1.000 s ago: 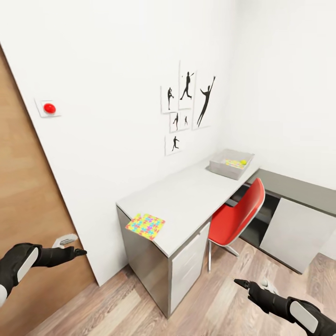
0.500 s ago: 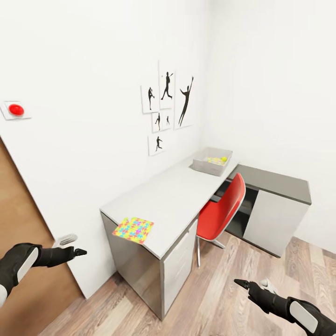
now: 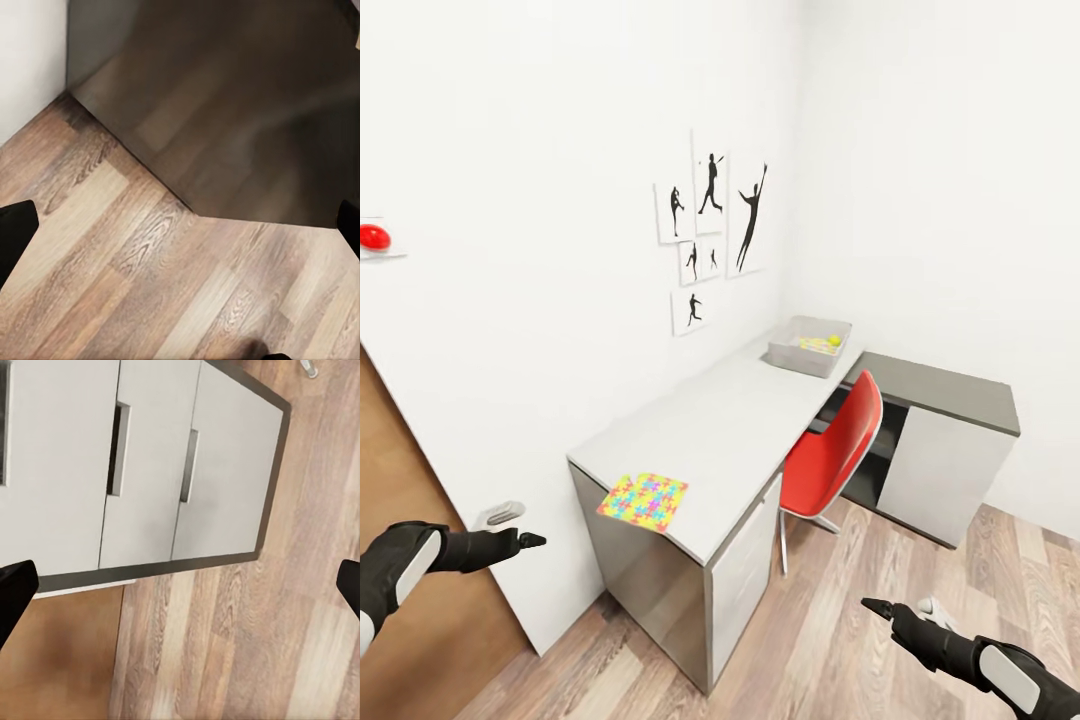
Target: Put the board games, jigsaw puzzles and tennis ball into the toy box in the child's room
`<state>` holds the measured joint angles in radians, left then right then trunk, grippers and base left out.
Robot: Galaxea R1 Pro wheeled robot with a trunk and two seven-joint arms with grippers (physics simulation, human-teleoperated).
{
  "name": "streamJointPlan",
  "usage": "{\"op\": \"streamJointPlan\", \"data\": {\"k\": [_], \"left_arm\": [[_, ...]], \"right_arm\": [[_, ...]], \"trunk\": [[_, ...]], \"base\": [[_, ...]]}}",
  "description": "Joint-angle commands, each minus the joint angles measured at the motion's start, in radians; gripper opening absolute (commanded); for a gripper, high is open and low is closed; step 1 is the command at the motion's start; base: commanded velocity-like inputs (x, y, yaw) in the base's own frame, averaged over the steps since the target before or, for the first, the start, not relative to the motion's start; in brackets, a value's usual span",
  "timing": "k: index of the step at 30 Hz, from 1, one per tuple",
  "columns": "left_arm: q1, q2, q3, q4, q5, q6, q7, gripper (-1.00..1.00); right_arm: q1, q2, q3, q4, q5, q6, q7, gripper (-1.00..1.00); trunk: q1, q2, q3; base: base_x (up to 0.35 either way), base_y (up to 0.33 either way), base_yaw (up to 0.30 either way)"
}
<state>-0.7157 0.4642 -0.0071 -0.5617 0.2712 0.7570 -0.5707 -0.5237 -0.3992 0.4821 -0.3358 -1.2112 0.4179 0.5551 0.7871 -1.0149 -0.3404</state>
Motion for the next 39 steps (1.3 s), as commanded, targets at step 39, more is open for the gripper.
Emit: {"op": "streamJointPlan", "data": {"k": [39], "left_arm": [[-0.001,-0.043,0.424,0.200,0.016,0.004,-0.479,1.00]], "right_arm": [[-0.001,-0.006,-0.003,0.003,-0.015,-0.077,0.494,1.00]], "trunk": [[0.000,-0.001,-0.001]], "base": [[0.001,0.001,0.000]]}}
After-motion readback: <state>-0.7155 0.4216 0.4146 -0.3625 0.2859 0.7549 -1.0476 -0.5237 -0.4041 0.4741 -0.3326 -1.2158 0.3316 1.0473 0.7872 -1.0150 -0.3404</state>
